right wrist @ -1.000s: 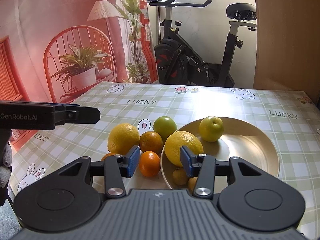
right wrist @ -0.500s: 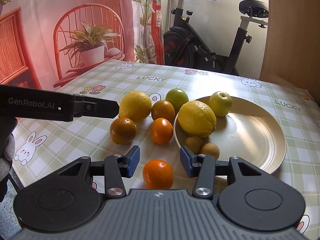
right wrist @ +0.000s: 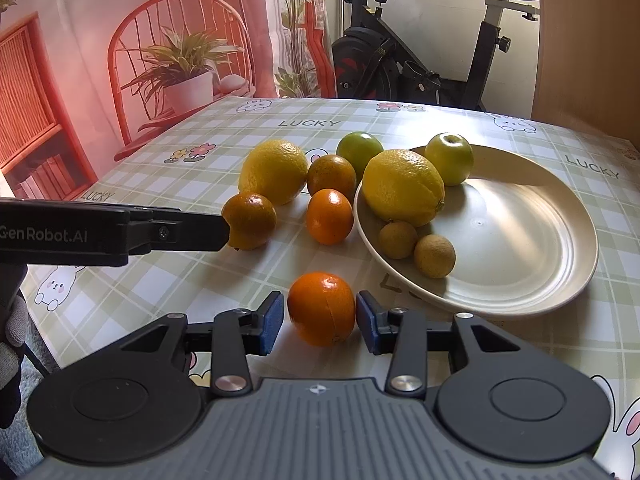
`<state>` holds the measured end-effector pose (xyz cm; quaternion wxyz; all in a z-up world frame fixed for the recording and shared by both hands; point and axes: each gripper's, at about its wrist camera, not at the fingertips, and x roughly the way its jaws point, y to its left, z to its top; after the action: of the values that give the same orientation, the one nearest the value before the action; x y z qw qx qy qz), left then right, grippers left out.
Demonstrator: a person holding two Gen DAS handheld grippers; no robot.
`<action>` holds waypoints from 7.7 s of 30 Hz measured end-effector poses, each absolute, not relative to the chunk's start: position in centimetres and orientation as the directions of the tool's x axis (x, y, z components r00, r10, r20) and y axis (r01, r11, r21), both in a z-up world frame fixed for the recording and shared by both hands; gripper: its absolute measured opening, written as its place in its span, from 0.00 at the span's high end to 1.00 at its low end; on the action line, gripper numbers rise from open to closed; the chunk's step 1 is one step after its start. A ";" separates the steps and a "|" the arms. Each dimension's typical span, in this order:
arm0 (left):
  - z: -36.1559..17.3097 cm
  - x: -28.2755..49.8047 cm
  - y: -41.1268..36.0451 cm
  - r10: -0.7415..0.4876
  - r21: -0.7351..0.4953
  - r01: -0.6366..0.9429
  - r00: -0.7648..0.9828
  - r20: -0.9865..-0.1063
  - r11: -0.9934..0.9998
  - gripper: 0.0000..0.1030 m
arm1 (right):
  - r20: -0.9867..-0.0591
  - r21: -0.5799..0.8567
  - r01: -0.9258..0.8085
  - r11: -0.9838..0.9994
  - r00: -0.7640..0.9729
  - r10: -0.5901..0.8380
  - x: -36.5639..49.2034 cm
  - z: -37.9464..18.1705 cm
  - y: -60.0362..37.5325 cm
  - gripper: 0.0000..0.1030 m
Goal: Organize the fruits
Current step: 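Grasp a small orange mandarin beside the plate with the left gripper, then carry the mandarin onto the plate and open the left gripper, then grasp a dark orange from the fruit cluster with the left gripper, then carry the dark orange onto the plate and open the left gripper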
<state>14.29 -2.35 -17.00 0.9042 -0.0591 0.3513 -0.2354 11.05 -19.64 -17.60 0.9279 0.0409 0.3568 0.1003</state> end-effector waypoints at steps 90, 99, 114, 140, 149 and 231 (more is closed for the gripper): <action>-17.0 26.0 -21.1 -0.522 -0.192 0.593 0.456 -0.721 0.782 0.62 | -0.624 0.213 0.057 0.975 0.776 0.091 17.7 -17.2 -32.1 0.64; -15.2 25.8 -19.0 -0.563 -0.241 0.579 0.478 -0.674 0.779 0.60 | -0.614 0.178 0.100 0.979 0.788 0.032 17.9 -16.3 -31.5 0.57; -9.9 22.9 -7.3 -0.556 -0.226 0.541 0.587 -0.588 0.810 0.60 | -0.546 0.165 0.012 0.986 0.834 0.081 15.7 -12.6 -28.6 0.49; -16.0 20.8 1.7 -0.542 -0.347 0.426 0.537 -0.647 0.835 0.59 | -0.630 0.096 -0.329 0.939 0.711 0.314 17.7 -16.8 -14.2 0.50; -17.8 20.8 0.0 -0.549 -0.357 0.427 0.524 -0.651 0.831 0.57 | -0.644 0.112 -0.320 0.941 0.697 0.314 18.0 -17.7 -13.7 0.50; -13.1 17.8 -4.7 -0.534 -0.328 0.427 0.590 -0.605 0.843 0.58 | -0.491 0.250 -0.273 0.929 0.791 0.365 13.2 -15.3 -17.1 0.56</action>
<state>17.85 -4.65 -13.10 0.8887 -0.0739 0.3629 -0.2703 13.24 -17.15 -15.30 0.9427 0.0832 0.2751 0.1692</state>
